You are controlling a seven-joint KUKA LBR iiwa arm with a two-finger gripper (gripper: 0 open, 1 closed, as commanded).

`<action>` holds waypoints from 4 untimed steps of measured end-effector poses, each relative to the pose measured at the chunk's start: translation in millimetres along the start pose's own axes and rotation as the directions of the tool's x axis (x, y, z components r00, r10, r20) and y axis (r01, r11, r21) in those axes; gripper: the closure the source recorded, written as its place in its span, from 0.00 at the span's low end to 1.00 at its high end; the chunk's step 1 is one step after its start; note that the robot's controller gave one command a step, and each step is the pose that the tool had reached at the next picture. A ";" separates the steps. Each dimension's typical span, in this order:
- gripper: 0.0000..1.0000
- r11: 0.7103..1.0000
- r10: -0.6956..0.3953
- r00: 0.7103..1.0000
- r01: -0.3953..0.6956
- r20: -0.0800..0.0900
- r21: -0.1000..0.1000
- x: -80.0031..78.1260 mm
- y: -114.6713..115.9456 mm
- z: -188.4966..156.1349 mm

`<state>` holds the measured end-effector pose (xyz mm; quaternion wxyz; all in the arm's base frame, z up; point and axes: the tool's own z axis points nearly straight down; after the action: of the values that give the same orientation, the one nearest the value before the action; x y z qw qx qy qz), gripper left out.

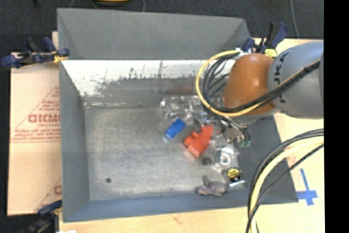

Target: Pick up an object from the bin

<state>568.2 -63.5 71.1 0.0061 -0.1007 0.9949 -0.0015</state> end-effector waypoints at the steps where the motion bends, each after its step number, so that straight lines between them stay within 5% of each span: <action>1: 0.00 0.985 -0.175 0.985 0.175 -0.003 -0.003 -20.6 6.4 -30.7; 2: 0.00 0.940 -0.340 0.940 0.340 -0.004 -0.003 -22.3 0.0 -39.5; 3: 0.00 0.887 -0.463 0.887 0.463 -0.006 -0.006 -16.1 -13.0 0.3; 4: 0.00 0.888 -0.459 0.888 0.459 -0.004 -0.006 -17.7 -13.5 -1.1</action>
Offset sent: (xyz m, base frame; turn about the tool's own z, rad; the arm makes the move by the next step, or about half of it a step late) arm 0.0162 0.0107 0.0289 -0.1765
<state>588.2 -73.2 72.4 0.0028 -0.3329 0.9430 -0.0008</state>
